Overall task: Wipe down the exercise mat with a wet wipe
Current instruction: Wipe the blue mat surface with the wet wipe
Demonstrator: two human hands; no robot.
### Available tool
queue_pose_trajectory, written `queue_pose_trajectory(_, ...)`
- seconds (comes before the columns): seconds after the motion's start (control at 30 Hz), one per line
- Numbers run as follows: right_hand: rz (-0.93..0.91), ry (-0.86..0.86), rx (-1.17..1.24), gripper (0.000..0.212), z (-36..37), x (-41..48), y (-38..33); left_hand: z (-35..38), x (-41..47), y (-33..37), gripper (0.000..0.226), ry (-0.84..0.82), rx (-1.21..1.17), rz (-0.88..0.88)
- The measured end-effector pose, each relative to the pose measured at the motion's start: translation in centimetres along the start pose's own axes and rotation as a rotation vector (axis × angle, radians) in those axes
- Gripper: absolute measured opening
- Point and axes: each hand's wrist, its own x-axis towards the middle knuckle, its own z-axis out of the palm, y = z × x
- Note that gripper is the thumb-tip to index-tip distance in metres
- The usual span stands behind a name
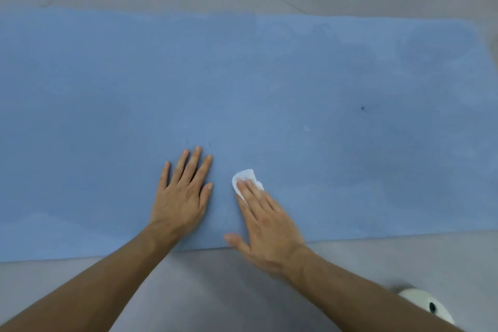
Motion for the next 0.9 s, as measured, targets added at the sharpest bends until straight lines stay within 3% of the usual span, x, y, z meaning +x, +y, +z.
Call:
queue_pose_trajectory(0.13, -0.116, -0.006, -0.006, 0.089, 2.2, -3.4, -1.7, 0.0, 0.0, 0.3, 0.060, 0.002, -0.002, -0.007)
queue_pose_trajectory(0.3, -0.097, 0.028, -0.058, 0.087, 2.3, -3.2, 0.7, 0.2, 0.0, 0.1, 0.060, 0.011, -0.007, 0.022)
queue_pose_trajectory(0.47, 0.275, 0.142, -0.002, 0.087, 0.3, -3.0, 4.7, -0.4, -0.9, 2.1, 0.060, -0.029, -0.003, 0.139)
queue_pose_trajectory(0.53, 0.320, 0.135, -0.004, 0.087, -0.3, -3.1, 6.1, -0.5, -0.6, 3.0, 0.060, -0.043, 0.000, 0.196)
queue_pose_trajectory(0.8, 0.085, 0.037, 0.054, 0.091, 2.1, -7.1, 3.2, 0.1, 0.5, 8.3, 0.059, -0.084, -0.033, 0.201)
queue_pose_trajectory(0.9, 0.117, 0.093, 0.032, 0.090, 2.4, -8.1, 4.6, 0.4, 1.0, 9.4, 0.059, -0.066, -0.050, 0.165)
